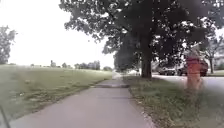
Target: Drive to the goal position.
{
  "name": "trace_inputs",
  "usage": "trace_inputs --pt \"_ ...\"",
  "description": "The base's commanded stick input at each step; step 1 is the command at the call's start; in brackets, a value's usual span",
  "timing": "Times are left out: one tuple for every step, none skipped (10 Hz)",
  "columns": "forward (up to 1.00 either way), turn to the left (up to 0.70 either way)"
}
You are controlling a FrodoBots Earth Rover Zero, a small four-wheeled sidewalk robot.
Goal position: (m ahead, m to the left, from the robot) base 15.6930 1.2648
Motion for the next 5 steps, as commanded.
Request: trace_inputs --pt "0.70 0.00" --pt "0.70 0.00" --pt "0.70 0.00" --pt "0.70 0.00" --pt "0.70 0.00"
